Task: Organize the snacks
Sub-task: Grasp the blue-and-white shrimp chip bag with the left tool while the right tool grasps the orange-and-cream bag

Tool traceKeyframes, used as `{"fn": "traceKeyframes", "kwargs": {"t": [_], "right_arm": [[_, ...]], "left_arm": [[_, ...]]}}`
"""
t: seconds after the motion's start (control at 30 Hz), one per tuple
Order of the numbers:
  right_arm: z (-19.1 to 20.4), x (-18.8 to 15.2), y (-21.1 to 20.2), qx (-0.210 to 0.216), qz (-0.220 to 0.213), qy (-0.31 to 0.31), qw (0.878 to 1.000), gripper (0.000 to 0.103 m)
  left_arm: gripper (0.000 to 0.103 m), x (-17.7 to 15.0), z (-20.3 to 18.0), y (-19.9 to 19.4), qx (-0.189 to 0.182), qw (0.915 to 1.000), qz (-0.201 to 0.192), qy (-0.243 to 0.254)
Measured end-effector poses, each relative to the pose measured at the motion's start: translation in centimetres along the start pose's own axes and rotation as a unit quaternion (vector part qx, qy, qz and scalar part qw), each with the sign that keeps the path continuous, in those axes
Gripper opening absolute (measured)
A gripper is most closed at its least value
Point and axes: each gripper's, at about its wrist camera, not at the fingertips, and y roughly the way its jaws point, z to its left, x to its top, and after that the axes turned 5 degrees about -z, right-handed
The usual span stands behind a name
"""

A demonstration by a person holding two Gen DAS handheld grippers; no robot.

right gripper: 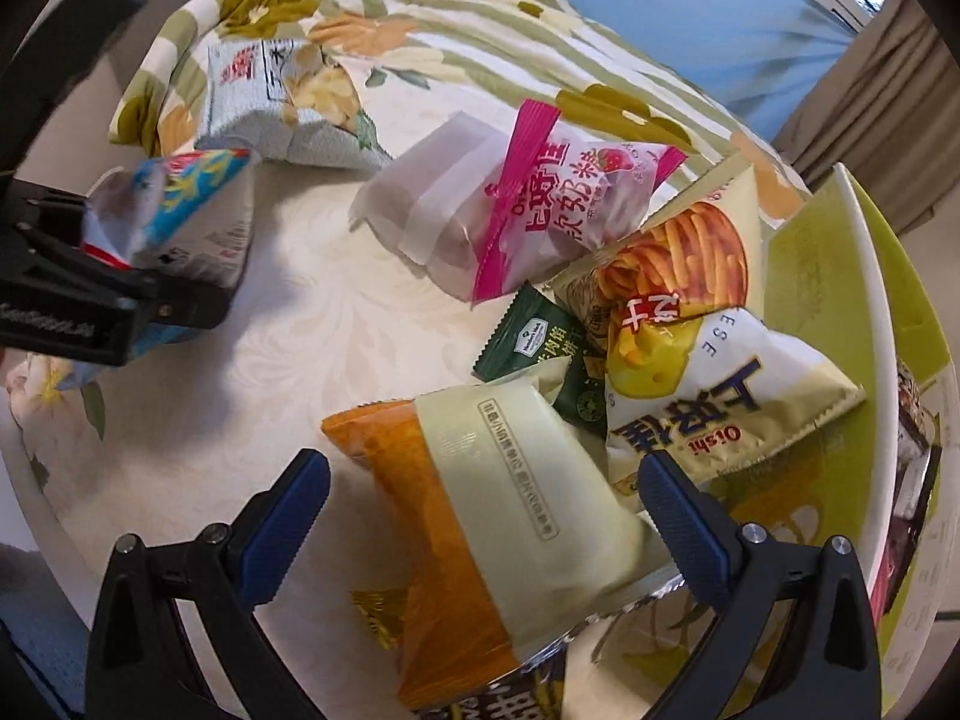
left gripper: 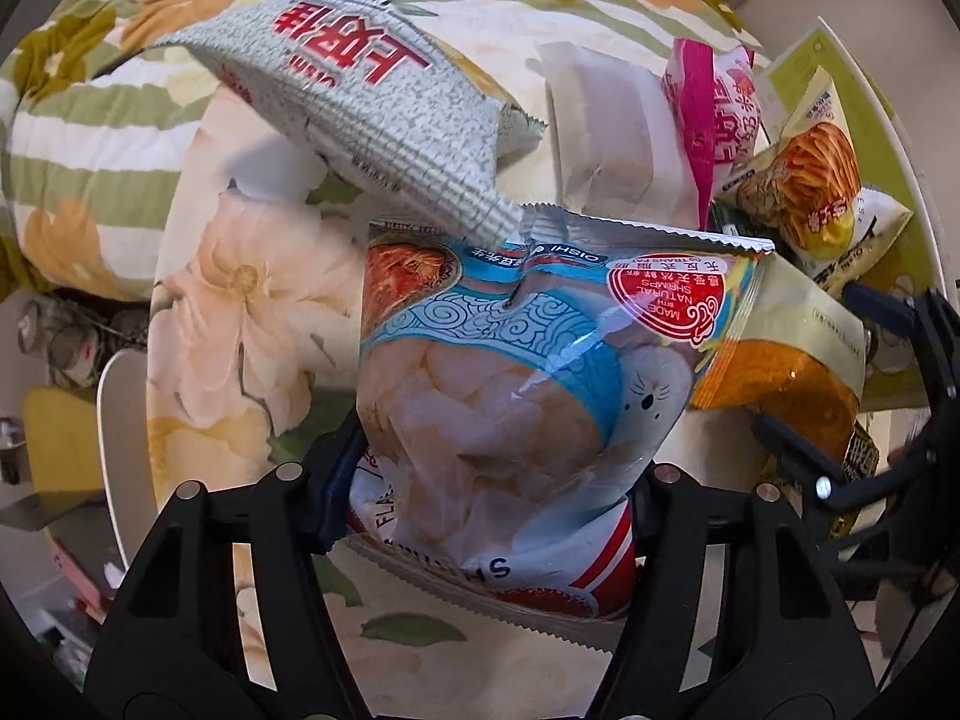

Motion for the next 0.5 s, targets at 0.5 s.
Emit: {"fn": "traceKeyframes", "kwargs": {"t": [0.5], "right_arm": [[-1.7,-0.4,2.4,0.055,0.04,-0.003,0.998,0.067]], "left_arm": [[0.061,-2.0,0.8,-1.2,0.006,0.9999,-0.003,-0.01]]}}
